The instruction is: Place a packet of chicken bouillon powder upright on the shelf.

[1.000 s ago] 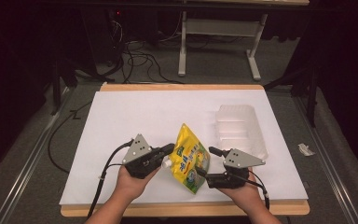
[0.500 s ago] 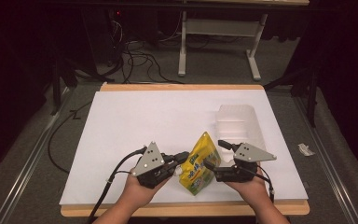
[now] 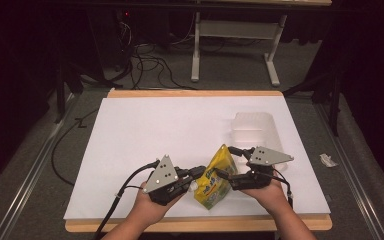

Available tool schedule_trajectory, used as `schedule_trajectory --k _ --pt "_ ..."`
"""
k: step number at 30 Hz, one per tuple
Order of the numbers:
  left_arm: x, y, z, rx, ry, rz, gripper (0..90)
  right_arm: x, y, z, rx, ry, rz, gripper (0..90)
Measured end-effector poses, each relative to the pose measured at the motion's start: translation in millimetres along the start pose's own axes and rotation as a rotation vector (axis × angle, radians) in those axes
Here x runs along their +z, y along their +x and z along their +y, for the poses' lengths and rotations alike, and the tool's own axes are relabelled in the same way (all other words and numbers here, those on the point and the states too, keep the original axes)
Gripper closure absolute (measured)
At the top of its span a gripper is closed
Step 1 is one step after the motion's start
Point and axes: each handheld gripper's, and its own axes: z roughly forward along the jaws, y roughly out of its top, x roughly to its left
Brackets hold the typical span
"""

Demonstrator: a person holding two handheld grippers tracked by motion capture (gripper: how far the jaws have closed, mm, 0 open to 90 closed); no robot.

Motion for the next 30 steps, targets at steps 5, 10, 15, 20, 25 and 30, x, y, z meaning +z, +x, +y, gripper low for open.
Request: schedule_trajectory --k 5,10,15,20,25,30 --pt "0.6 0.0 0.2 -0.007 -0.003 -0.001 90.0 1.8 -0.8 -0.5 -0.003 0.005 0.036 24.7" --pt "-0.5 2.1 0.8 -0.010 -0.008 0.008 90.0 -1.3 0.2 0.0 -0.031 0.002 0.030 34.8" --pt "-1.2 5.0 2.1 -0.020 -0.013 0.018 88.7 -4.9 -0.3 -0.5 -0.039 -0.001 0.020 45.4" --pt "-1.7 10.5 2.0 -0.021 -0.010 0.041 85.1 -9.1 -3.1 -1.3 -0.039 -0.019 0.047 56.7" --pt "-2.7 16.8 2.4 -0.031 -0.013 0.058 82.0 -11.0 -3.8 -1.5 -0.045 -0.021 0.057 62.1" --pt "-4.3 23.2 2.8 -0.045 -0.014 0.071 78.7 -12.9 -2.9 -2.2 -0.060 -0.030 0.069 69.2"
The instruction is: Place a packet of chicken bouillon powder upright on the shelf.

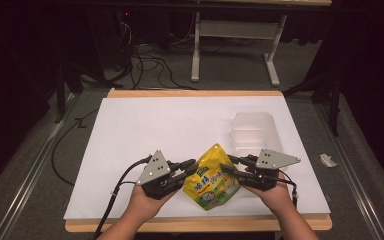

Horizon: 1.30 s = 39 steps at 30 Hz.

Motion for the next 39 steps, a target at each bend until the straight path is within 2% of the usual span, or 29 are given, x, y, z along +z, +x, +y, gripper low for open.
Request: schedule_trajectory --k 8,9,10,11,15,19,20,21,22,23,24,29,30,31,33,35,36,37,38,39 --pt "-1.0 4.1 0.1 0.000 0.005 0.008 78.7 -6.4 -1.3 -2.0 0.007 -0.019 0.040 78.9" --pt "-1.2 4.4 0.0 0.001 0.004 0.010 78.8 -8.1 -2.3 -2.4 0.004 -0.024 0.049 85.7" --pt "-1.2 4.4 0.0 0.001 0.004 0.010 78.8 -8.1 -2.3 -2.4 0.004 -0.024 0.049 85.7" --pt "-1.4 4.6 0.0 0.001 0.003 0.010 78.8 -8.8 -2.9 -2.4 0.003 -0.028 0.060 89.8" --pt "-2.1 5.8 0.2 0.002 0.003 0.014 77.7 -9.7 -2.4 -1.9 -0.011 -0.016 0.070 90.0" --pt "-5.0 7.8 3.2 -0.006 -0.012 0.017 65.3 -10.0 -2.8 -1.8 -0.017 -0.011 0.058 90.0" --pt "-7.8 8.7 5.3 -0.007 -0.037 0.029 60.3 -10.4 -3.1 -2.0 -0.016 -0.011 0.054 90.0" --pt "-7.8 8.7 5.3 -0.007 -0.037 0.029 56.6 -10.5 -3.1 -2.0 -0.016 -0.010 0.051 90.0" --pt "-12.0 10.7 7.3 -0.016 -0.059 0.043 53.1 -10.4 -3.0 -2.2 -0.013 -0.012 0.051 90.0" --pt "-12.0 10.7 7.3 -0.016 -0.059 0.043 50.5 -10.4 -3.0 -2.2 -0.013 -0.012 0.051 90.0" --pt "-16.8 13.0 8.6 -0.036 -0.071 0.054 47.4 -10.3 -2.8 -2.5 -0.008 -0.010 0.049 90.0" --pt "-26.8 18.3 2.4 -0.053 -0.058 0.075 39.8 -10.1 -2.3 -2.4 -0.007 -0.008 0.045 90.0" --pt "-30.8 23.0 -3.4 -0.078 -0.043 0.084 39.1 -10.0 -2.4 -2.5 -0.008 -0.010 0.045 90.0" --pt "-30.8 23.0 -3.4 -0.078 -0.043 0.084 38.7 -10.0 -2.4 -2.5 -0.008 -0.010 0.045 90.0" --pt "-33.3 31.5 -15.3 -0.151 0.000 0.094 38.1 -10.1 -3.0 -2.6 -0.009 -0.011 0.046 90.0" --pt "-32.3 34.7 -26.8 -0.180 0.045 0.096 38.8 -9.9 -3.1 -2.6 -0.006 -0.010 0.044 90.0" --pt "-30.0 35.5 -37.2 -0.184 0.087 0.095 42.4 -9.7 -3.2 -2.5 -0.005 -0.011 0.043 90.0" --pt "-30.0 35.5 -37.2 -0.184 0.087 0.095 47.1 -9.8 -3.2 -2.4 -0.006 -0.010 0.044 90.0" --pt "-27.3 35.3 -47.8 -0.172 0.114 0.092 56.8 -9.8 -2.9 -2.3 -0.003 -0.011 0.042 90.0" --pt "-27.3 35.3 -47.8 -0.172 0.114 0.092 63.3 -9.8 -2.9 -2.3 -0.003 -0.011 0.042 90.0"
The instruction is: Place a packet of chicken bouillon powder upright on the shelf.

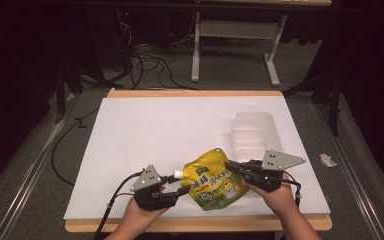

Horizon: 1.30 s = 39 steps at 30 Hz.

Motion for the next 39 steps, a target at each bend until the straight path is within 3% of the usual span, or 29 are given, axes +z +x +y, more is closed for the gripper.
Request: schedule_trajectory --k 1,3,6,7,12,18,19,21,22,24,25,29,31,35,38,39 --pt "2.0 -0.7 -4.0 -0.002 0.011 -0.017 73.0 -0.3 0.5 0.2 0.003 -0.001 -0.001 90.0" --pt "2.2 -1.6 -2.8 -0.012 0.003 -0.034 82.9 -1.3 0.4 0.1 0.006 0.004 -0.012 90.0" --pt "2.7 -2.5 0.0 -0.035 0.001 -0.043 89.8 -2.7 -1.0 -0.1 0.016 -0.007 -0.008 90.0" --pt "3.9 -5.4 -0.7 -0.003 -0.002 -0.038 90.0 -3.3 -0.9 0.4 0.027 -0.014 -0.008 90.0" --pt "4.3 -8.7 3.8 0.023 -0.020 -0.035 90.0 -5.3 -1.1 2.0 0.039 -0.036 -0.014 90.0" --pt "2.1 -3.3 26.4 0.067 -0.078 -0.004 90.0 3.1 3.9 7.1 0.051 -0.070 -0.042 90.0" --pt "1.2 -0.3 35.5 0.089 -0.094 0.006 90.0 9.6 6.2 9.5 0.049 -0.075 -0.064 90.0" --pt "1.4 2.1 40.0 0.095 -0.097 0.015 90.0 13.3 7.7 10.6 0.048 -0.077 -0.083 90.0" --pt "2.0 4.9 42.4 0.112 -0.099 0.026 90.0 23.6 8.7 12.1 0.046 -0.070 -0.126 90.0" --pt "3.2 10.7 45.8 0.135 -0.102 0.043 90.0 27.6 8.5 12.0 0.045 -0.066 -0.138 90.0" --pt "4.9 17.6 48.6 0.155 -0.107 0.064 90.0 37.8 7.4 11.6 0.042 -0.048 -0.171 90.0" --pt "6.0 27.8 52.8 0.148 -0.119 0.082 90.0 54.5 4.0 11.3 0.068 -0.011 -0.196 90.0" --pt "4.4 33.9 51.5 0.125 -0.136 0.086 90.0 59.1 5.1 8.5 0.054 0.010 -0.198 90.0" --pt "2.0 35.7 46.6 0.094 -0.160 0.072 89.9 60.5 7.4 1.1 0.066 0.018 -0.195 89.4" --pt "1.7 34.9 46.3 0.094 -0.163 0.068 88.8 59.5 6.9 1.1 0.065 0.021 -0.193 87.8" --pt "0.0 34.5 45.1 0.097 -0.167 0.061 86.6 58.2 6.3 0.5 0.061 0.019 -0.181 79.2"
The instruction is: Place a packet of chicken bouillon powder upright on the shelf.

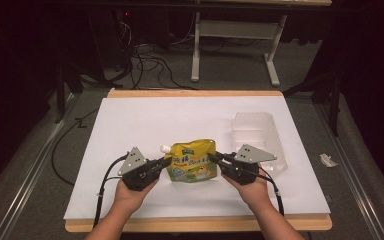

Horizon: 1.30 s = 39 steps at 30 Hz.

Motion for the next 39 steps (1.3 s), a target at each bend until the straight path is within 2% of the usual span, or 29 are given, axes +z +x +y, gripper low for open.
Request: schedule_trajectory --k 2,4,7,9,10,11,13,23,32,37,38,39 --pt "-2.1 -0.9 -0.7 0.003 0.002 -0.011 85.1 -0.6 -1.3 -0.1 -0.001 -0.007 0.048 64.3" --pt "-3.1 -2.6 -1.7 0.004 0.004 -0.018 84.1 2.0 -0.4 0.5 0.001 -0.011 0.065 52.2" --pt "-3.0 -4.1 -3.1 0.004 0.008 -0.026 80.8 10.4 0.7 1.4 0.004 0.026 0.065 44.0" --pt "-2.8 -4.6 -3.7 0.003 0.009 -0.025 78.0 14.0 0.4 1.4 0.000 0.041 0.067 47.4" --pt "-2.5 -4.4 -4.5 0.008 0.010 -0.022 76.1 15.0 -0.3 1.4 0.003 0.051 0.085 52.6" --pt "-2.5 -4.4 -4.5 0.008 0.010 -0.022 74.6 15.0 -0.3 1.4 0.003 0.051 0.085 52.6" --pt "-2.8 -4.3 -3.9 0.008 0.004 -0.016 71.8 15.6 0.5 0.7 -0.012 0.076 0.138 59.1" --pt "-1.9 -1.6 -4.0 0.008 -0.003 0.005 65.7 16.4 4.8 1.7 -0.025 0.066 0.154 70.7" --pt "-1.7 -1.2 -4.5 0.007 0.003 0.009 64.7 22.0 7.6 1.1 -0.011 0.095 0.235 82.4" --pt "-2.7 -0.9 -3.0 0.024 -0.011 0.013 61.3 21.7 7.9 1.8 -0.005 0.106 0.246 88.1" --pt "-3.6 -0.3 -1.4 0.039 -0.021 0.028 52.7 21.8 6.8 1.5 0.007 0.108 0.254 90.0" --pt "-3.6 -0.3 -1.4 0.039 -0.021 0.028 49.0 21.8 6.8 1.5 0.007 0.108 0.254 90.0"
